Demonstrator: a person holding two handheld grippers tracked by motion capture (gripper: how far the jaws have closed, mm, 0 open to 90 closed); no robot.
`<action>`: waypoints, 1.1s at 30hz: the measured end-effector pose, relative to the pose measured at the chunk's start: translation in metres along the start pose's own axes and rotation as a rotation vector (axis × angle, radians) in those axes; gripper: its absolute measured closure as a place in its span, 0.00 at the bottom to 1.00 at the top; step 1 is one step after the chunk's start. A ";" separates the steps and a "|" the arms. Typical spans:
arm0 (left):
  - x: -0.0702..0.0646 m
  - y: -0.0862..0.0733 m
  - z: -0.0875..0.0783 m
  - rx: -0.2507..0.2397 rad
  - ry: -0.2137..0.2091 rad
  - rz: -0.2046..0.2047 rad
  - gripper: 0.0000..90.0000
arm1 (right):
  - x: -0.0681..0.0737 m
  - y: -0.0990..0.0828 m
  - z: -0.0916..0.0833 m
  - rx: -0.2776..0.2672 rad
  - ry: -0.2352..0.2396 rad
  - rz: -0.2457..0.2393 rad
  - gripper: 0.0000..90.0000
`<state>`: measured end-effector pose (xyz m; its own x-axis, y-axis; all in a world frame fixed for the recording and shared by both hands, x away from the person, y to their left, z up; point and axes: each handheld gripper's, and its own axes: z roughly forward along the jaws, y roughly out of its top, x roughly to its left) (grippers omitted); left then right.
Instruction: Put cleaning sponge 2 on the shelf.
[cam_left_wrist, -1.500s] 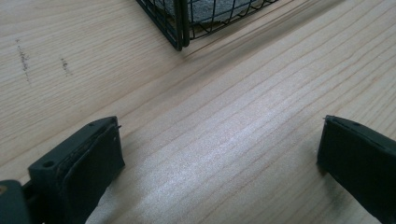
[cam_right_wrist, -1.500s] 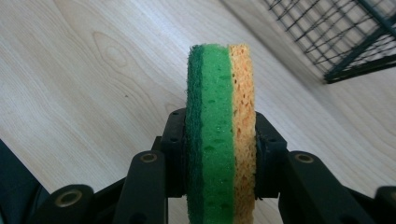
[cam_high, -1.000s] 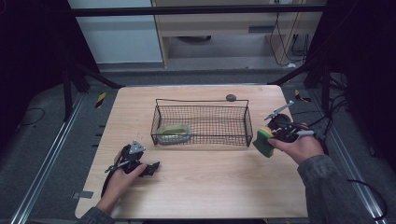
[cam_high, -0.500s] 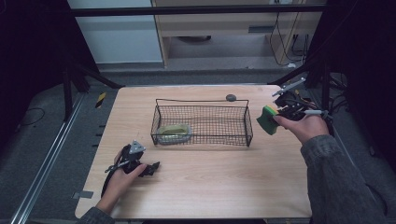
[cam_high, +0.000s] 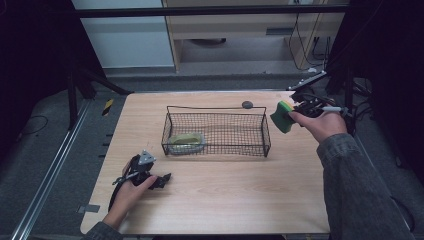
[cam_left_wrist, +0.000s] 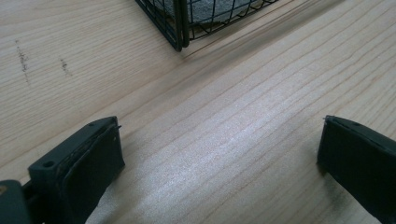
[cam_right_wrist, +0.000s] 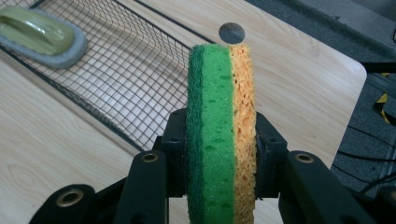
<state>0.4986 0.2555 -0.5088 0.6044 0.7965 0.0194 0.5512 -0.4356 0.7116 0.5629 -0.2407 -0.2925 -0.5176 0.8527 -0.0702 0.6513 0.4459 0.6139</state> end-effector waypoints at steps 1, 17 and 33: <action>0.000 0.000 0.000 0.000 0.000 0.000 0.00 | 0.001 0.002 0.001 -0.008 -0.002 0.001 0.71; 0.000 0.000 0.000 0.000 0.000 -0.001 0.00 | 0.019 0.024 0.025 -0.060 0.014 -0.005 0.71; 0.000 0.000 0.000 -0.001 0.000 0.000 0.00 | 0.018 0.018 0.053 -0.067 0.038 0.022 0.72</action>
<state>0.4987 0.2555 -0.5089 0.6044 0.7964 0.0193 0.5509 -0.4354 0.7120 0.5945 -0.2027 -0.3242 -0.5247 0.8509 -0.0269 0.6253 0.4066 0.6661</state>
